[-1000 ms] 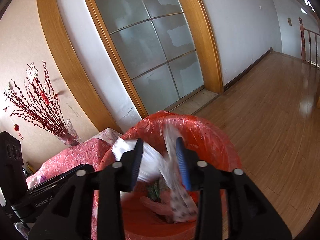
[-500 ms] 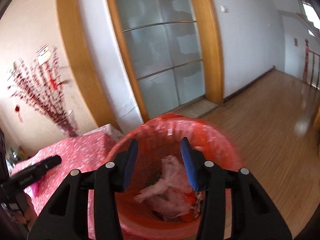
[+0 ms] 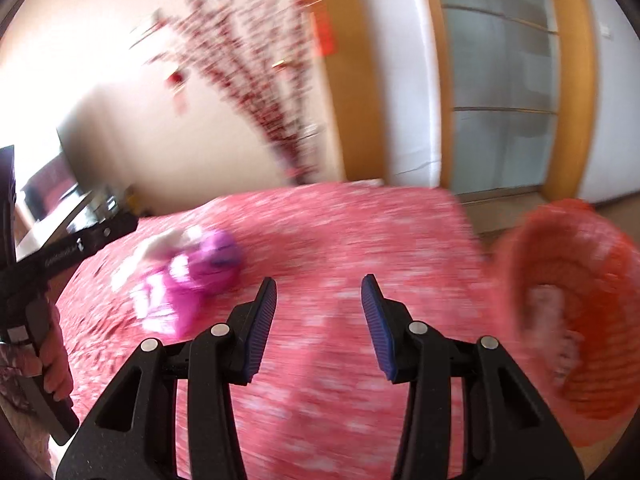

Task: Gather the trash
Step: 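Grasp the magenta bag with the right tool, then grasp the last white bag with the left tool while the right tool holds the magenta bag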

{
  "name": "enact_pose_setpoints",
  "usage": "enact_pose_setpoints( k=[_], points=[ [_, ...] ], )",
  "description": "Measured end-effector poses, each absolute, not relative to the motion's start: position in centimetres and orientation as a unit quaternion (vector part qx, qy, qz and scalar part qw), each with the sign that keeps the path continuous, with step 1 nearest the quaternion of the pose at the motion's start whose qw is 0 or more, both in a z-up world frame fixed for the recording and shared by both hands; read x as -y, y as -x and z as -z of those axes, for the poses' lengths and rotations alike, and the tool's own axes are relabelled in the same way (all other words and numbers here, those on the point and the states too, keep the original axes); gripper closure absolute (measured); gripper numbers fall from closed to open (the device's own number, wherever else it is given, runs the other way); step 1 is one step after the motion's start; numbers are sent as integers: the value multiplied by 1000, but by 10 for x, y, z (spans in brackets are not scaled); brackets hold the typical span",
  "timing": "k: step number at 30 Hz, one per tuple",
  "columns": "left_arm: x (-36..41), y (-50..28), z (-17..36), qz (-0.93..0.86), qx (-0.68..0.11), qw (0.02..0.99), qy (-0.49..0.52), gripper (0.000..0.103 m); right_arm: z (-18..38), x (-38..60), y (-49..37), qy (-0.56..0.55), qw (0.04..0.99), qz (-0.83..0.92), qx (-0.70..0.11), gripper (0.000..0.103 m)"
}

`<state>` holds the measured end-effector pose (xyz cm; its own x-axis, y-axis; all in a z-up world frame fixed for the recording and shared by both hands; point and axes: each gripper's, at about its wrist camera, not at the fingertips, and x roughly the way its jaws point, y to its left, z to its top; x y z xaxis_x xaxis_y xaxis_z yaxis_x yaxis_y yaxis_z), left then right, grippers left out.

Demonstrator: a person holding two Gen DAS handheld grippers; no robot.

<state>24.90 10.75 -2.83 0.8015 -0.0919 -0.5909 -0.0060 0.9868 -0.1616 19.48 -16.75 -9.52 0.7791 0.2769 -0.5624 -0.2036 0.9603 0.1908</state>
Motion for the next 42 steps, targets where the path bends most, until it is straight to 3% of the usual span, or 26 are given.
enact_pose_setpoints(
  k=[4,11,15,17,20,23,42],
  points=[
    [-150,-245,35,-15,-319,944,84,54,105,113,-210,-49,930,-162,-326,46],
    [-190,-245,50,-41,-330,937,104,54,122,53,-245,-67,915,-155,-366,45],
    [-192,-244,53,-41,-333,935,112,54,132,39,-258,-78,911,-126,-385,36],
    [-192,-246,54,-40,-335,934,116,54,137,32,-262,-68,909,-124,-392,41],
    [-194,-247,56,-39,-337,933,118,54,139,36,-263,-71,907,-133,-394,63],
    [-191,-251,56,-36,-339,933,117,54,140,45,-263,-72,904,-139,-397,72],
    [-145,-304,77,-12,-377,924,67,50,114,162,-222,-89,929,-71,-353,73]
  ],
)
